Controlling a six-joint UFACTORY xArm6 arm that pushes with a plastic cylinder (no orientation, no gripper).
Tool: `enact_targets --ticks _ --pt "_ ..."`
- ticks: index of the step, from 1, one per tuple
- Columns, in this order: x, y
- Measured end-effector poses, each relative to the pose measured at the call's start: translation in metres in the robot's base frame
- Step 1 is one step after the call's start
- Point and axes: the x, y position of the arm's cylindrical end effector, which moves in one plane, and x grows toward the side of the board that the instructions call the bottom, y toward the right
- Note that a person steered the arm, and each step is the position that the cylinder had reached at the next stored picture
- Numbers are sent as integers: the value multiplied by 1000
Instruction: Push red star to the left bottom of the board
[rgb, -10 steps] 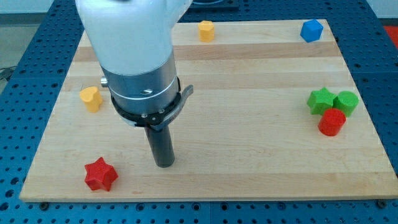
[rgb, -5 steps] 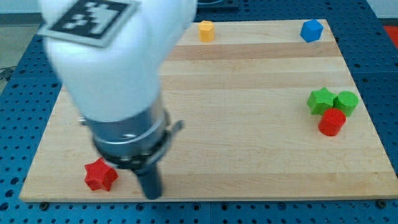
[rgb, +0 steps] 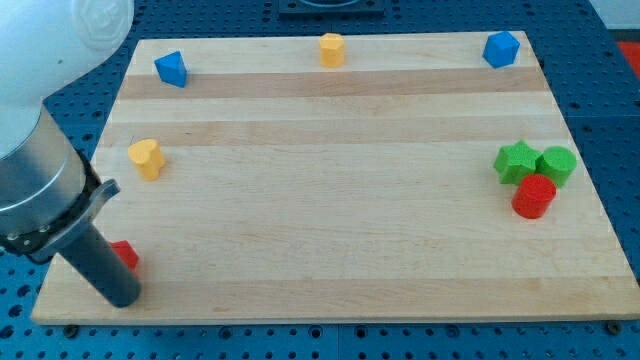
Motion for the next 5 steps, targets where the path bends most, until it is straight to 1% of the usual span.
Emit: enact_targets --ticks 1,2,3,4,5 --pt "8 121" --pt "6 230" --pt "-14 239" --pt "-78 261" --pt "-76 293"
